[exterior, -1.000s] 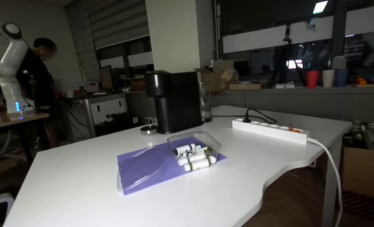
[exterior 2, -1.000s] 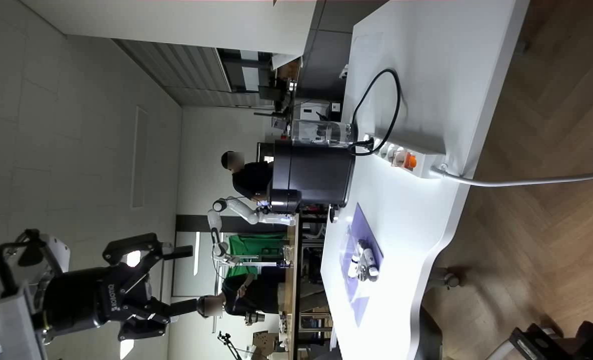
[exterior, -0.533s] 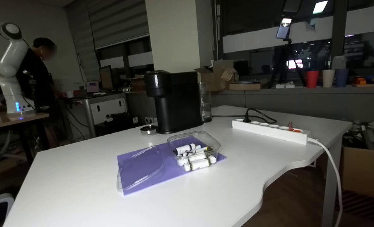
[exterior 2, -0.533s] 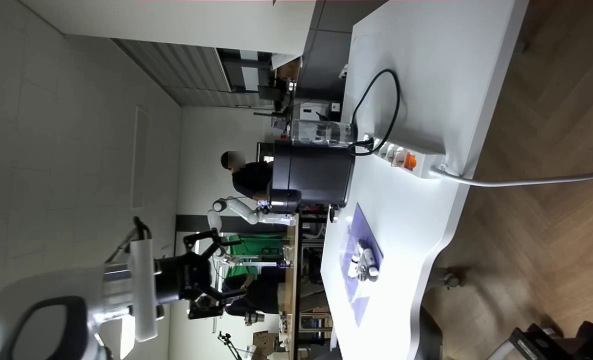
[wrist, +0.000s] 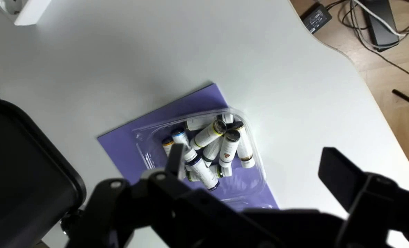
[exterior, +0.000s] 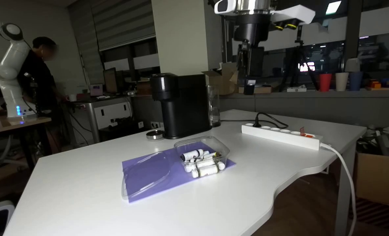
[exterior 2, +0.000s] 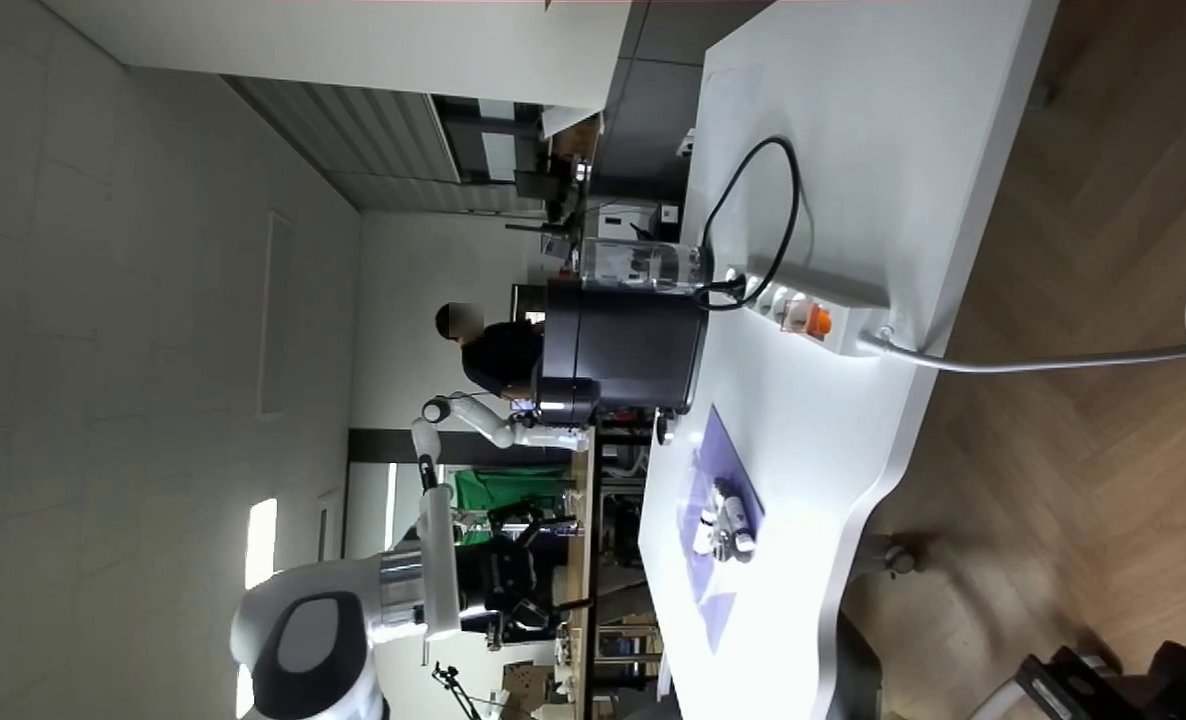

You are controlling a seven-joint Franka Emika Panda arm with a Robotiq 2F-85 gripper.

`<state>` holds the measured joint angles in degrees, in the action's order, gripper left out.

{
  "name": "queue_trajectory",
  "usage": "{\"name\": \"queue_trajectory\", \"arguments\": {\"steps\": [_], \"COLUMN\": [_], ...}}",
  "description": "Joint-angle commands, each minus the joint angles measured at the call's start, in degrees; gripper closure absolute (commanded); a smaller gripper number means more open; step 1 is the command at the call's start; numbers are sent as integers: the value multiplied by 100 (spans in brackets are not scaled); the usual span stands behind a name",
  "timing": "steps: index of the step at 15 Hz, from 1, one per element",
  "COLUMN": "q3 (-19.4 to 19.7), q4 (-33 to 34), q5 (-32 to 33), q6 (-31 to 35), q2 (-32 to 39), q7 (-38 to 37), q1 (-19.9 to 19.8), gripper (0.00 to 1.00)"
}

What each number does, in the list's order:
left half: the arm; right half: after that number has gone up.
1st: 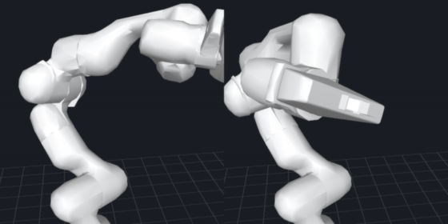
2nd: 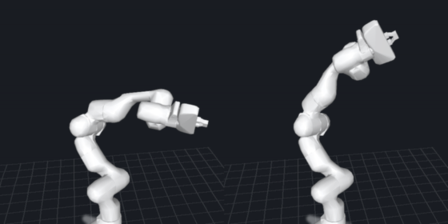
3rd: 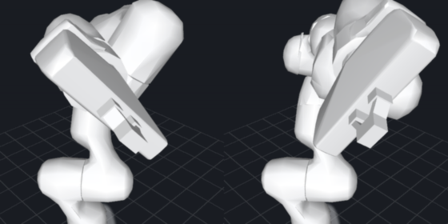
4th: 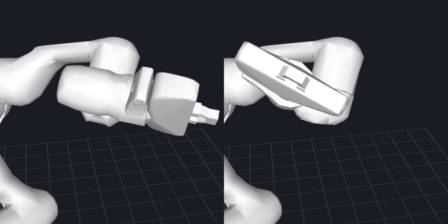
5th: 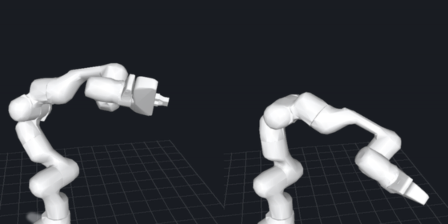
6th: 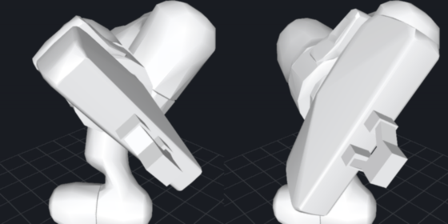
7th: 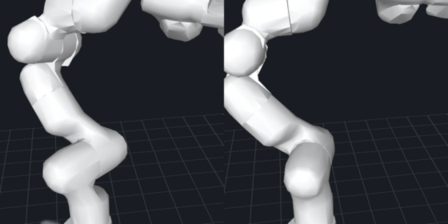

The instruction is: Move a bottle from the container to the table

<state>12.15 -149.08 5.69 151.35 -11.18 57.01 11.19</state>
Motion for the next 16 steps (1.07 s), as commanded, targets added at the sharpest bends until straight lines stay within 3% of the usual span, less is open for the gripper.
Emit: {"name": "queue_trajectory", "arguments": {"steps": [1, 12, 16], "q3": [-330, -324, -579], "q4": [66, 157, 563], "q5": [-92, -79, -7], "q6": [7, 3, 663], "q2": [129, 171, 1066], "q7": [62, 112, 659], "q1": [-288, -356, -428], "gripper": [0, 0, 0]}}
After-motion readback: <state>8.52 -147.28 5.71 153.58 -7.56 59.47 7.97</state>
